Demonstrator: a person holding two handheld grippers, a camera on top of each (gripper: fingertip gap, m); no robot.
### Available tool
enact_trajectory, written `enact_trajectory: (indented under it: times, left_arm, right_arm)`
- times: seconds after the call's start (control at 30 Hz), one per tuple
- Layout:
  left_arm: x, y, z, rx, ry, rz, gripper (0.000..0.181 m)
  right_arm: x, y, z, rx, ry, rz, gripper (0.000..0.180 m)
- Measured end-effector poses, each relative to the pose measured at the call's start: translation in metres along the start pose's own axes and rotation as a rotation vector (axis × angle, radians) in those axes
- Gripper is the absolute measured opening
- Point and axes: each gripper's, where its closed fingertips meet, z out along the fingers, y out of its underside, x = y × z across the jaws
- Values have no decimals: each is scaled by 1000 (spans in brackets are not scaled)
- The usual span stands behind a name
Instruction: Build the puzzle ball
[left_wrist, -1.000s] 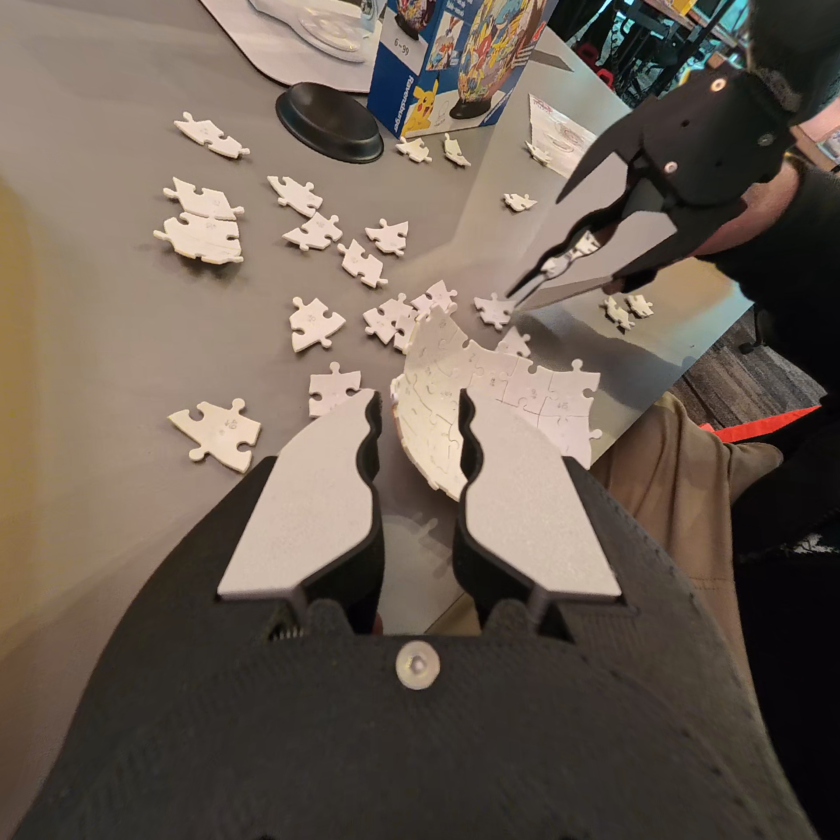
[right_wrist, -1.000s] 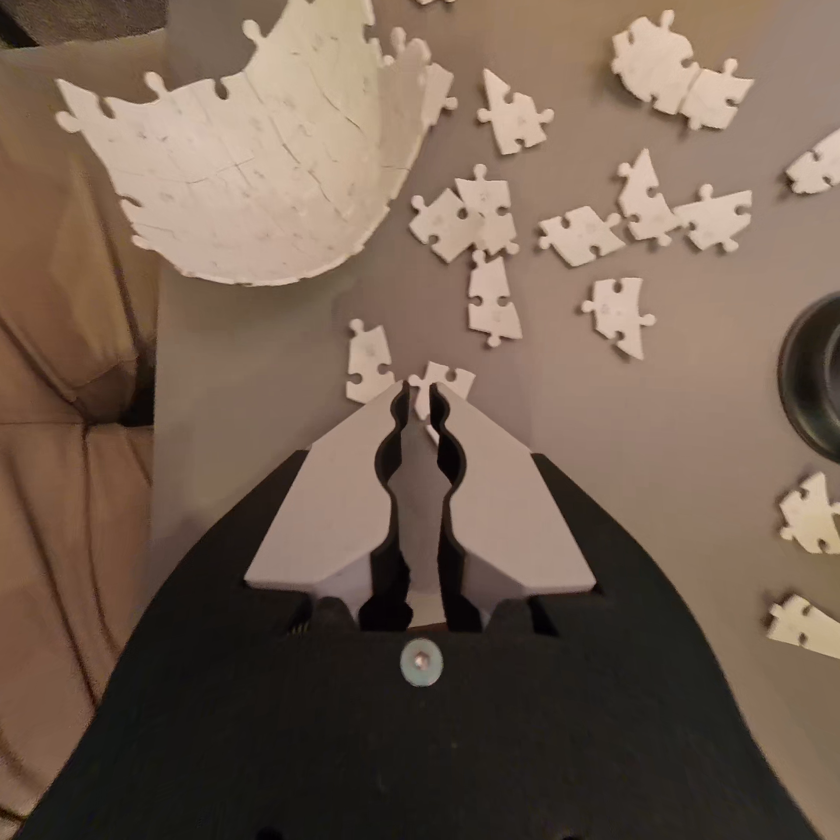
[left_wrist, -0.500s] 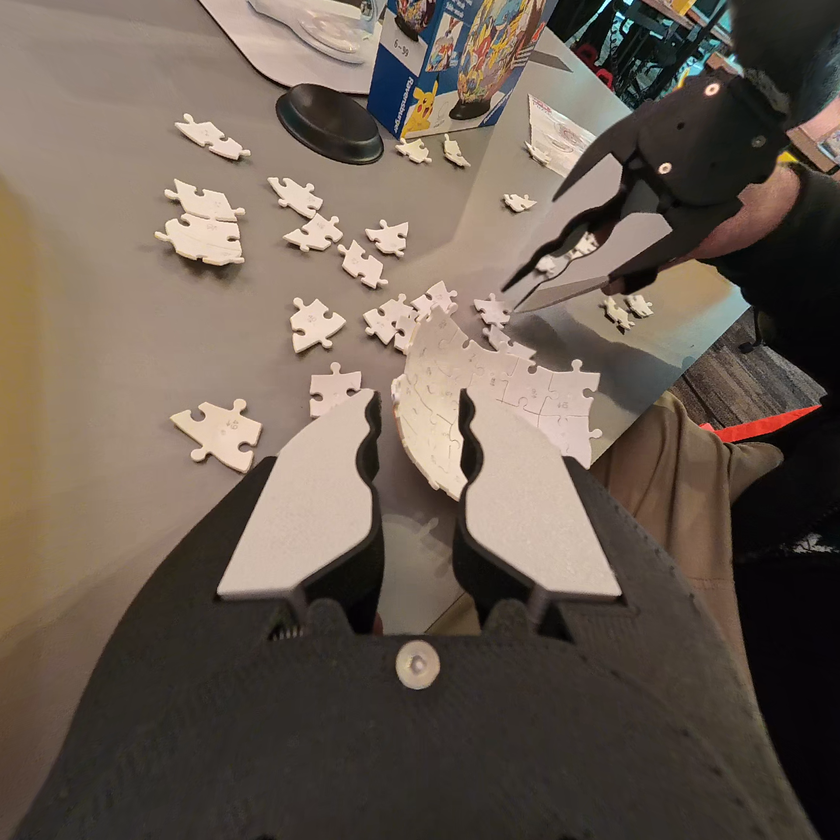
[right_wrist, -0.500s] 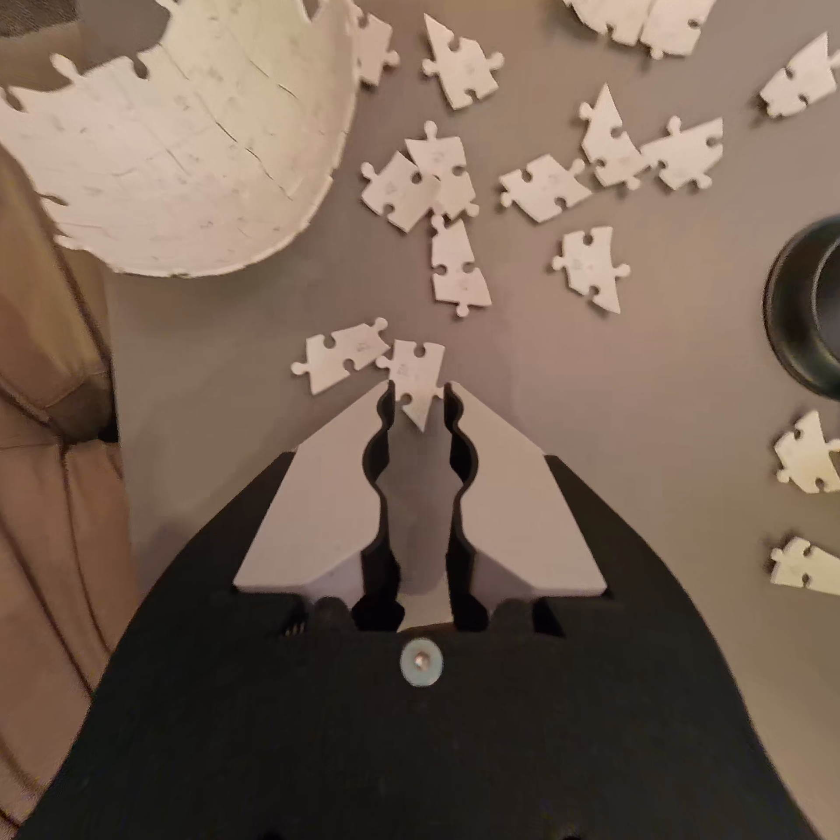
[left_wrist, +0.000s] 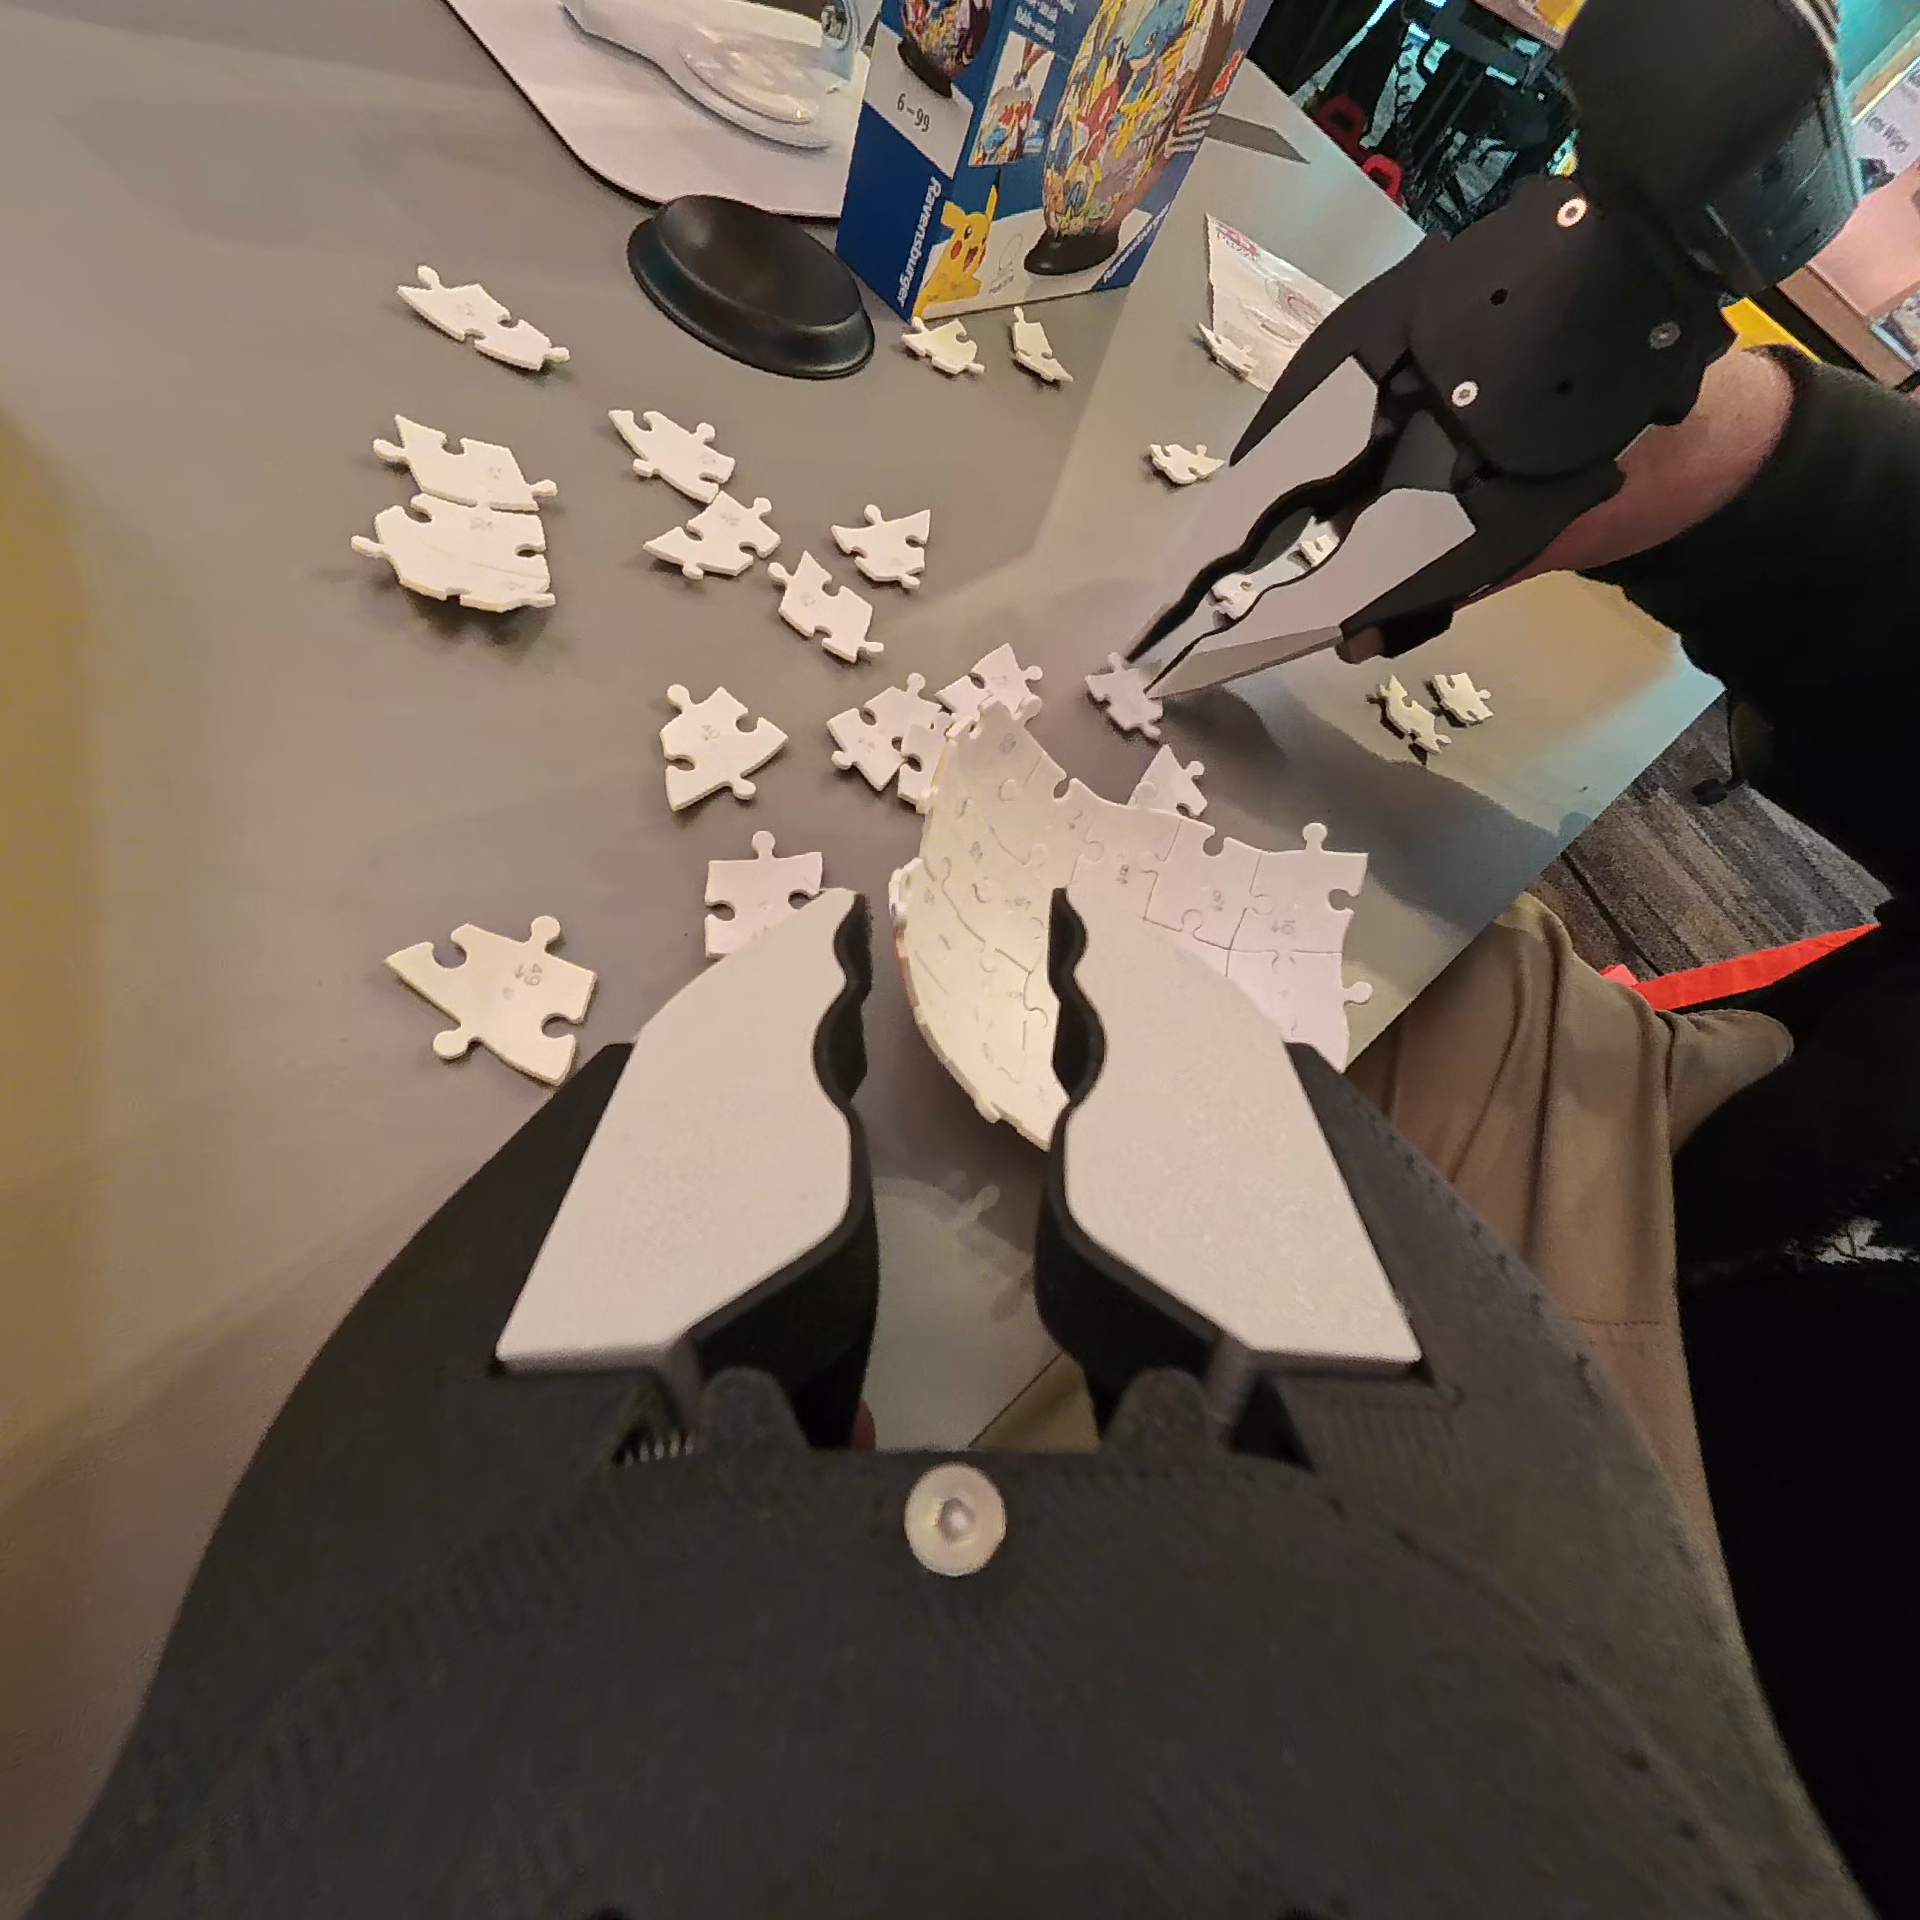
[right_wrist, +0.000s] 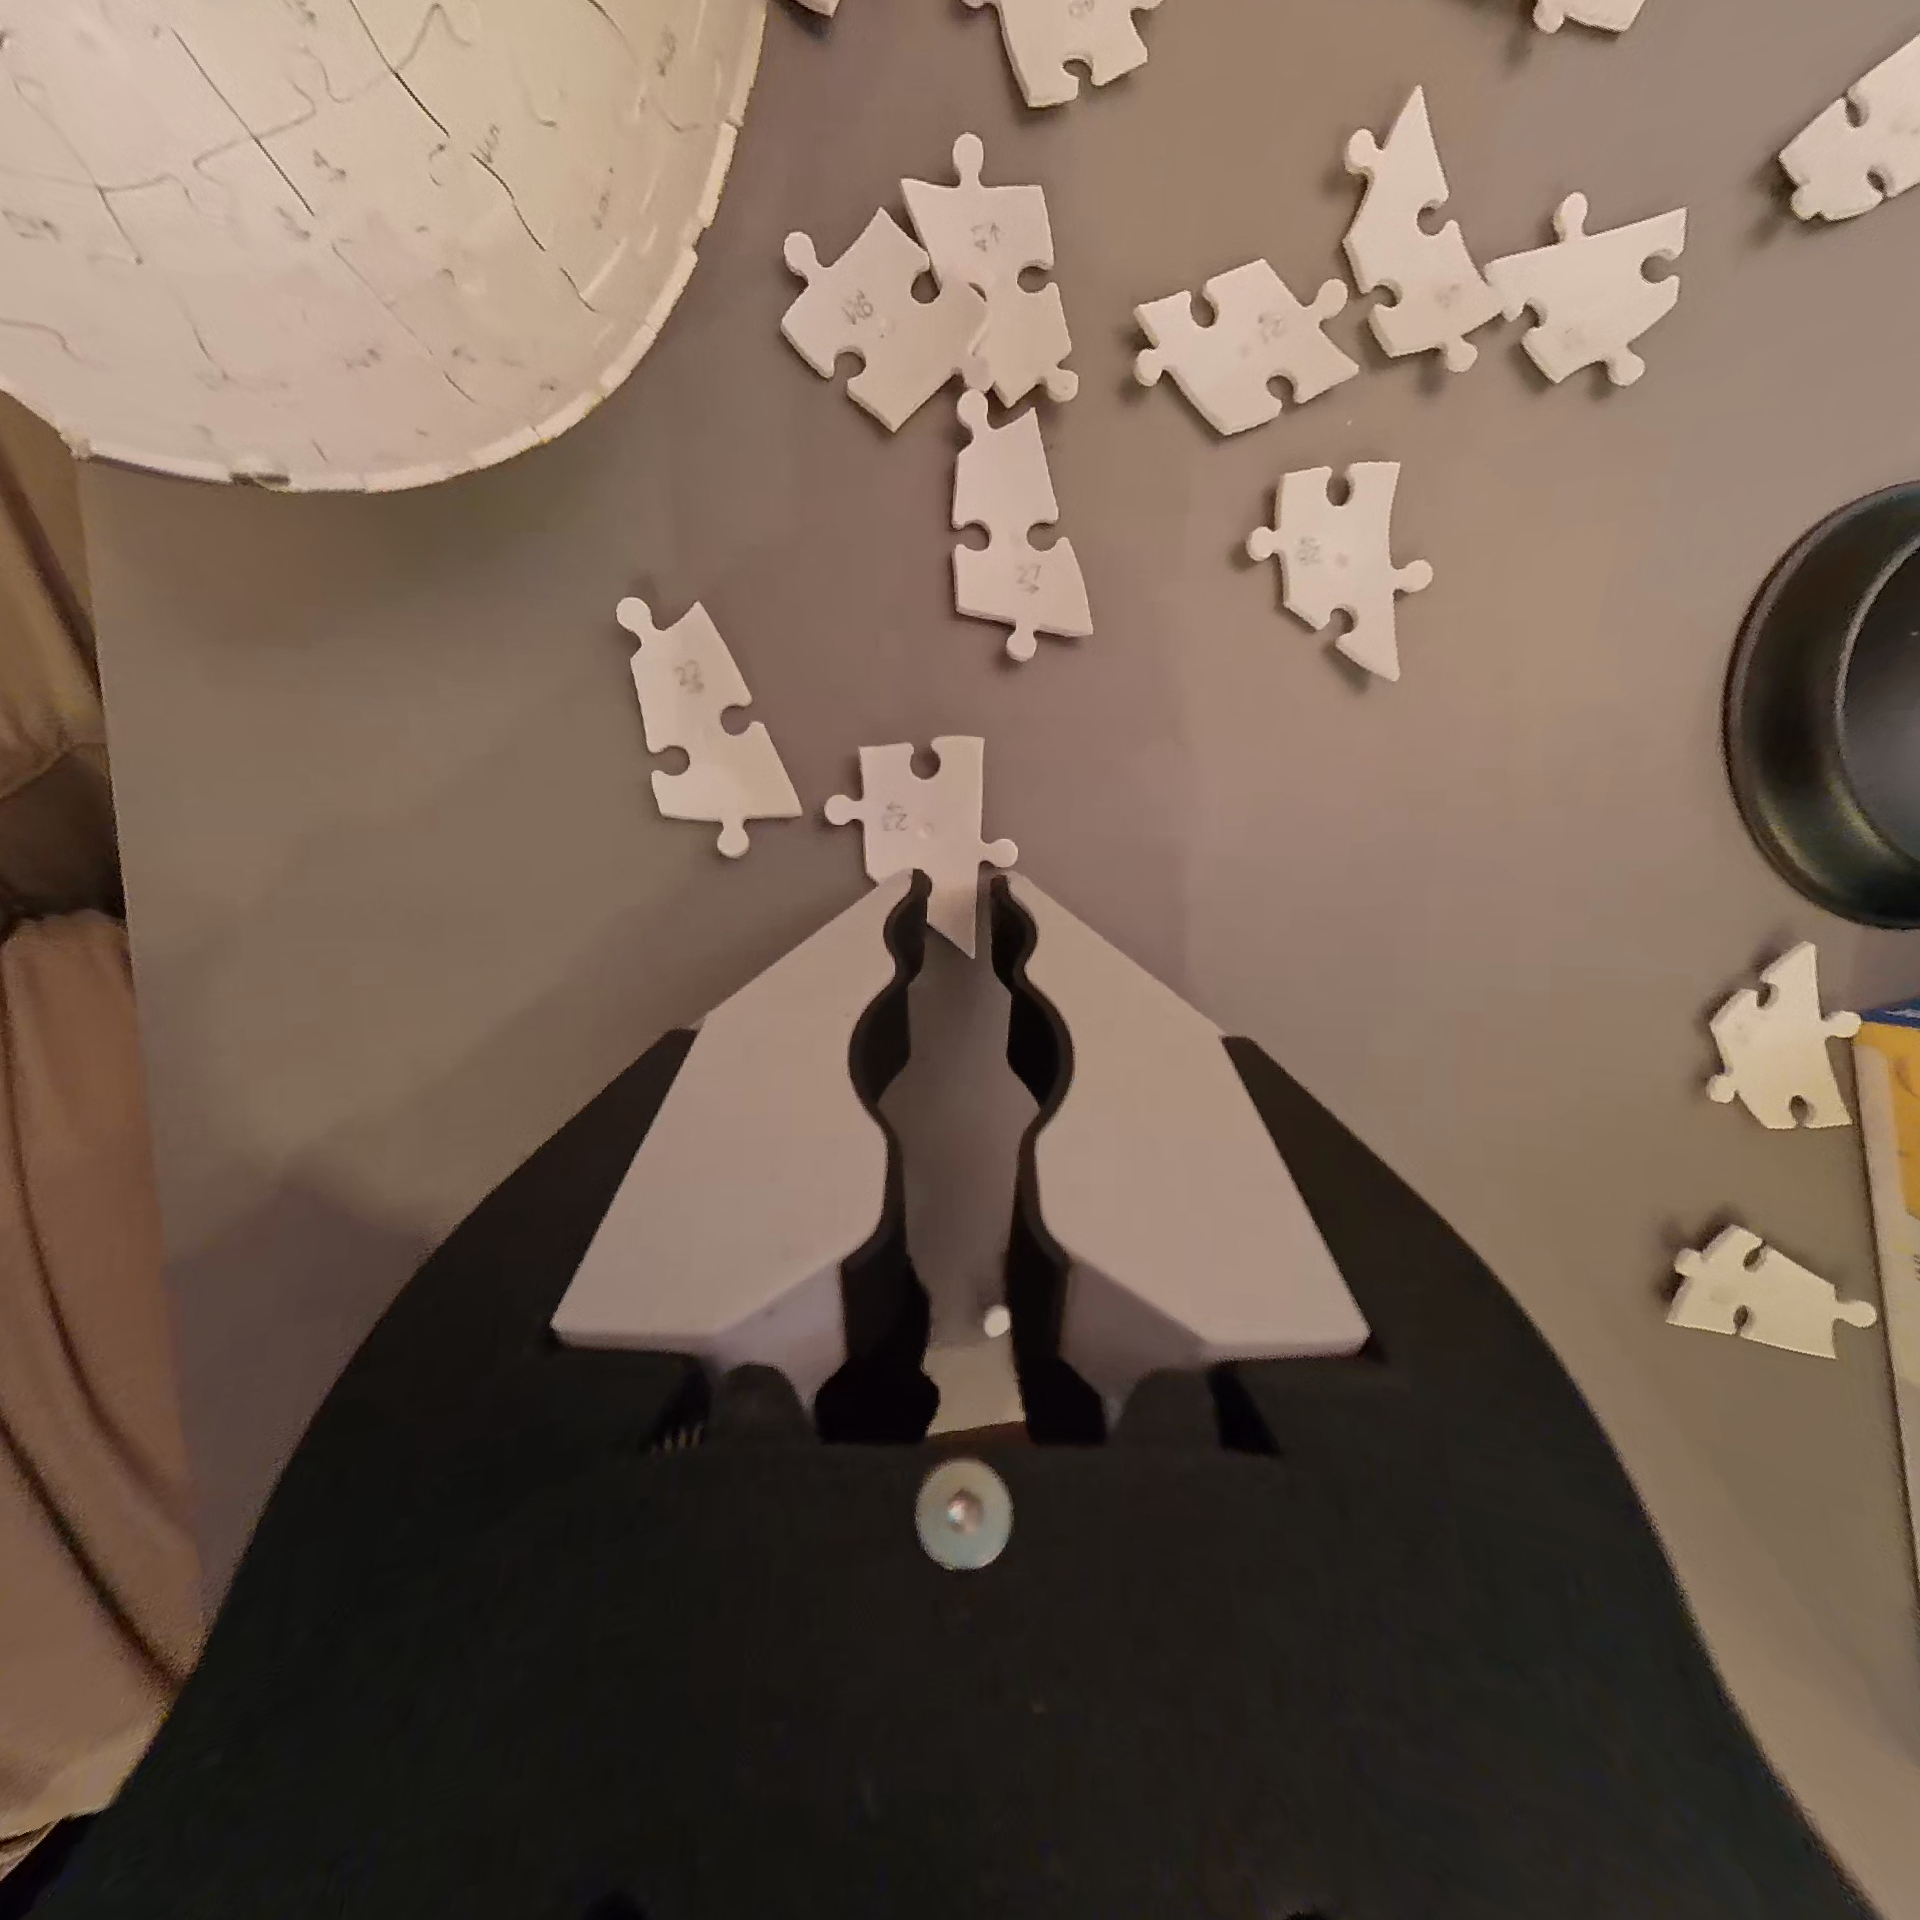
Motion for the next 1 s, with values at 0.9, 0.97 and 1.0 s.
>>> enact_trajectory:
  times: [0.9,0.97,1.0]
  left_arm:
    - [-1,0,-1,-1,-9,4,32]
    - [-1,0,-1,-3,-7,6,32]
    - [0,0,-1,-4,-6,6,32]
  right_arm:
    - [-10,-12,6,-53,-65,-41,8]
    - [-11,-4,0,-73,-82,-64,7]
    - [-7,1,-4,-89,-72,-58,7]
